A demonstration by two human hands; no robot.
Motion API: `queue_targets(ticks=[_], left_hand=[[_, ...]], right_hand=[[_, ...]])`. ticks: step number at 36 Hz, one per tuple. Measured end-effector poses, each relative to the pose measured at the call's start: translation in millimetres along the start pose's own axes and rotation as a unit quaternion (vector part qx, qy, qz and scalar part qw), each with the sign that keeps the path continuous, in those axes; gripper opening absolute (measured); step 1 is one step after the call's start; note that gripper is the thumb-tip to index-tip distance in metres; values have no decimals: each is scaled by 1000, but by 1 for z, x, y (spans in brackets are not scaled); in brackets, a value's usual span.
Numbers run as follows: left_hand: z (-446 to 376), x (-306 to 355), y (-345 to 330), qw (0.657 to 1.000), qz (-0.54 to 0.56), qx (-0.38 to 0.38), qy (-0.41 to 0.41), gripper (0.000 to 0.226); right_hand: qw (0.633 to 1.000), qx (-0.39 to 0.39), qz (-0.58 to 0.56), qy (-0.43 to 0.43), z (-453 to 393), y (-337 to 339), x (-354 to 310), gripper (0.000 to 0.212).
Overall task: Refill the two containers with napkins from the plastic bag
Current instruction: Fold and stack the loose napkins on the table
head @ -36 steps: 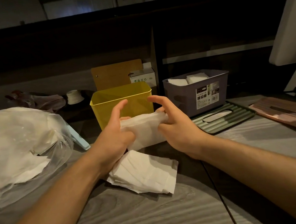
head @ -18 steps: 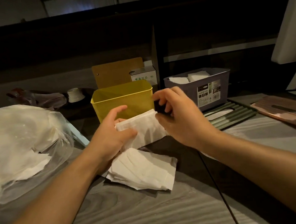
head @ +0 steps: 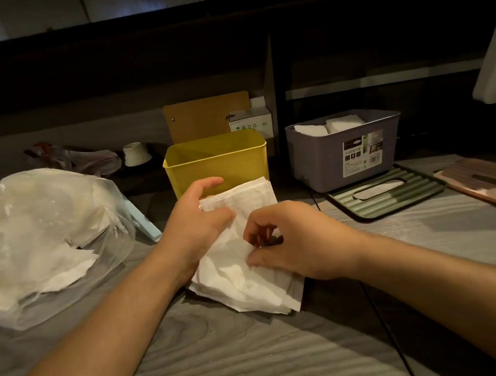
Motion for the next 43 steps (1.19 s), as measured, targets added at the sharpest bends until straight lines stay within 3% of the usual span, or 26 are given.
queue_targets(ticks=[10,22,25,29,32,36,43], left_hand=[[5,2,-1,996,70,-53,36,22],[5,4,0,994,70,-69,51,23],[6,4,0,994,70,-70,54,22],[7,5,0,994,64,-71,51,22],[7,6,0,995,58,-72,48,22],[8,5,1,995,53,-74,48,23],[6,3,2,995,47,-73,49,24]], right_hand=[[987,85,-139,-3,-5,21,16,9],[992,91,-90,-9,-9,39,32,28],[999,49,4,17,-6,50,31,34],[988,-150,27,-12,11,57,30,37],[973,-215,86,-23,18,61,30,49],[973,-206,107,-16,17,61,30,52],[990,-117,74,7,13,64,34,35]])
Point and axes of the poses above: each hand's wrist, its own z-axis away from the middle knuckle, its own y-axis out of the back of the hand, x = y × z, the point moved 3 cm from there along -z, towards the middle knuckle, and after that the axes turned 9 degrees about -z, right-handed, at the moved point
